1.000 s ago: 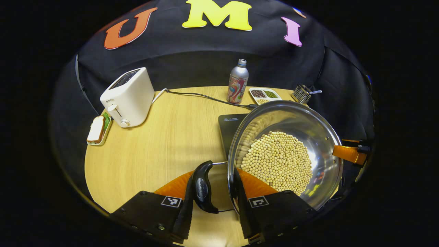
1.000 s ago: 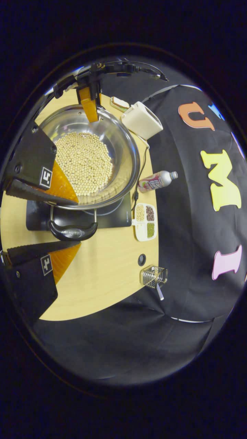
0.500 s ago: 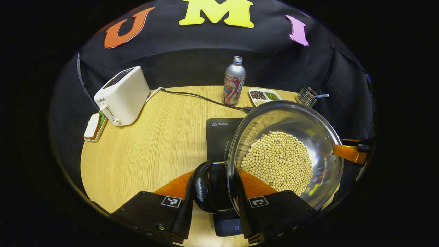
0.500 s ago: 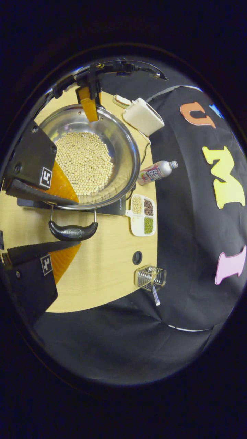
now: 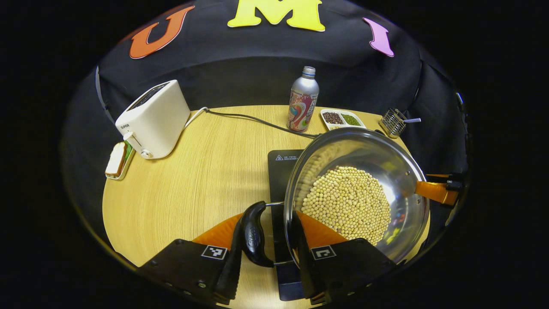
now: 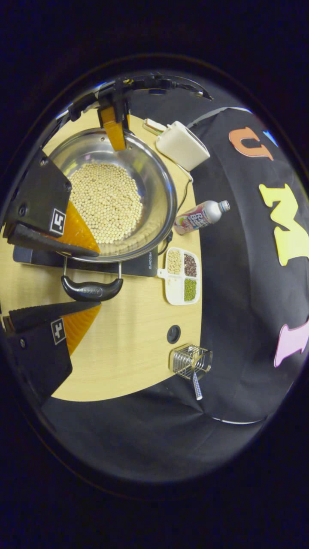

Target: First push the handle of the pot to place it horizontally, then grasp the pot with both hands and set it on the induction cooktop.

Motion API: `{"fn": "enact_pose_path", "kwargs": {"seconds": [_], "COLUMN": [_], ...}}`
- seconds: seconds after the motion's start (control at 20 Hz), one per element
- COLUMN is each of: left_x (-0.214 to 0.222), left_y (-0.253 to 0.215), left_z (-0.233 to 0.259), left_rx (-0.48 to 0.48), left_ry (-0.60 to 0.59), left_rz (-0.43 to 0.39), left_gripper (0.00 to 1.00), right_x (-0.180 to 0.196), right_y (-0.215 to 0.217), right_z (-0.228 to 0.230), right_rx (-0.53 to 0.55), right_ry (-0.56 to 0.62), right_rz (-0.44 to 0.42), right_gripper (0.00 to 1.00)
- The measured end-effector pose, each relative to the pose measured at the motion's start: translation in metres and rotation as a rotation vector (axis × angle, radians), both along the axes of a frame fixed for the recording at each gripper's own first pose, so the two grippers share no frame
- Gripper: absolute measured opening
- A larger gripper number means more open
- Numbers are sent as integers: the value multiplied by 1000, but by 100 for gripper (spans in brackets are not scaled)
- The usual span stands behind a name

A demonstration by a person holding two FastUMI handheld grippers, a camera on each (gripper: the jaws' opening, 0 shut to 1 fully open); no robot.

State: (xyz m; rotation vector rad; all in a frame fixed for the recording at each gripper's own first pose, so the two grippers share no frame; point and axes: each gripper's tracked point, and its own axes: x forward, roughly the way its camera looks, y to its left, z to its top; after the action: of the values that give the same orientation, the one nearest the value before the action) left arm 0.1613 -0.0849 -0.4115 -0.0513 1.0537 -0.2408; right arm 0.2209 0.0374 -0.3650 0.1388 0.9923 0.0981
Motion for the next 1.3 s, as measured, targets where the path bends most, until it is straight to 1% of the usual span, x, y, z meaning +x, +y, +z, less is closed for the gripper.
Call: {"fn": "enact_pose_path", "kwargs": {"seconds": [0.1,0.3,0.6,0.65,0.7,0.75,0.8,0.85,0.95,1.0,1.05,1.1,1.15,1.2,1.25,1.3], "left_x": [1,4,7,7,8,8,7,8,7,8,12,13,11,11,11,9], "left_y": [1,0,-3,-2,-3,-3,-2,-3,1,6,11,17,20,21,23,23], "left_z": [0,-1,0,-1,-1,-1,1,0,2,7,13,18,26,29,36,40], "left_rx": [0,-2,-7,-6,-6,-6,-4,-5,4,18,34,52,59,59,57,54], "left_ry": [-11,-31,-32,-31,-33,-34,-37,-39,-46,-65,-103,-132,-154,-170,-196,-207], "left_rz": [-4,-18,-33,-35,-33,-32,-31,-35,-41,-35,-33,-28,-19,-11,-3,1], "left_gripper": [57,57,56,46,56,57,47,60,64,66,76,81,96,98,99,98], "right_x": [-1,-2,-4,-4,-4,-3,-3,-2,-4,-3,-1,-1,0,-3,-4,-6], "right_y": [-1,-2,-3,-4,-3,-3,-5,-5,-6,-6,-8,-9,-13,-15,-14,-11], "right_z": [-1,-4,-4,-3,-3,-3,-3,-2,0,3,12,17,23,32,41,49], "right_rx": [-12,1,-10,-14,-15,-17,-14,-9,-2,9,15,15,-4,-26,-43,-55], "right_ry": [-21,-20,-27,-32,-35,-40,-47,-51,-61,-80,-111,-143,-174,-208,-238,-266], "right_rz": [15,-21,-29,-30,-29,-30,-33,-27,-30,-43,-58,-66,-64,-59,-46,-36], "right_gripper": [55,55,55,55,55,55,57,58,61,68,70,67,67,73,77,77]}}
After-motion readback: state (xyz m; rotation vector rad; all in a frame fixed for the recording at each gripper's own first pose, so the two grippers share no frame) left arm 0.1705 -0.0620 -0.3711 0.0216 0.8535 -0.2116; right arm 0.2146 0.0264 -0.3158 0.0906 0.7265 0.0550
